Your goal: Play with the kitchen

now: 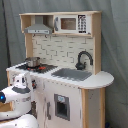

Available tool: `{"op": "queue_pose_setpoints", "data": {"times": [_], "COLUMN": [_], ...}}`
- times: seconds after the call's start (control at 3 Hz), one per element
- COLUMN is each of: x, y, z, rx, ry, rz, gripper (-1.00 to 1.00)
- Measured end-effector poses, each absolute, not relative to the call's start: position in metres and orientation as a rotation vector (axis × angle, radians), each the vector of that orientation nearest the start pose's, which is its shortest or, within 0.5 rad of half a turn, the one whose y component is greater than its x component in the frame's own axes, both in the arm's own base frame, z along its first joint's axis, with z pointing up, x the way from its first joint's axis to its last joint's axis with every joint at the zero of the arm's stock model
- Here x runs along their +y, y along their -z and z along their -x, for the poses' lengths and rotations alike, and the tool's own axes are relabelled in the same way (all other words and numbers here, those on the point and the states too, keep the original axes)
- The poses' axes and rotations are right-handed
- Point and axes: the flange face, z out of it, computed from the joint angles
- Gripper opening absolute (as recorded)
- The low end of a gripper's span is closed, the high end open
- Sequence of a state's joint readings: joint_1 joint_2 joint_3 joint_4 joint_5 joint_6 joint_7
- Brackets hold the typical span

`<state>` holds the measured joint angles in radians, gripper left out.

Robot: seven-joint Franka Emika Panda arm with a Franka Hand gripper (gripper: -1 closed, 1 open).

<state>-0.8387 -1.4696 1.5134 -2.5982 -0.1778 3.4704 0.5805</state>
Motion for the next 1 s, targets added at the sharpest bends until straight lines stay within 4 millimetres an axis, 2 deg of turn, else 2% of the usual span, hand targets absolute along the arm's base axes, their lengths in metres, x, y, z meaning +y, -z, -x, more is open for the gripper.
{"op": "queue_pose_setpoints", "data": {"times": [0.33,0.67,1.0], "x": [0.349,0.35,0.403], "y": [-0.343,-0.343,-0.343], "z": [-0.345,-0.345,-0.327], "rx": [0.974,0.975,1.092], "ry": [-1.576,-1.577,-1.618], "rz": [-1.667,-1.667,-1.607], "gripper": [-1.0,1.0,1.0]}}
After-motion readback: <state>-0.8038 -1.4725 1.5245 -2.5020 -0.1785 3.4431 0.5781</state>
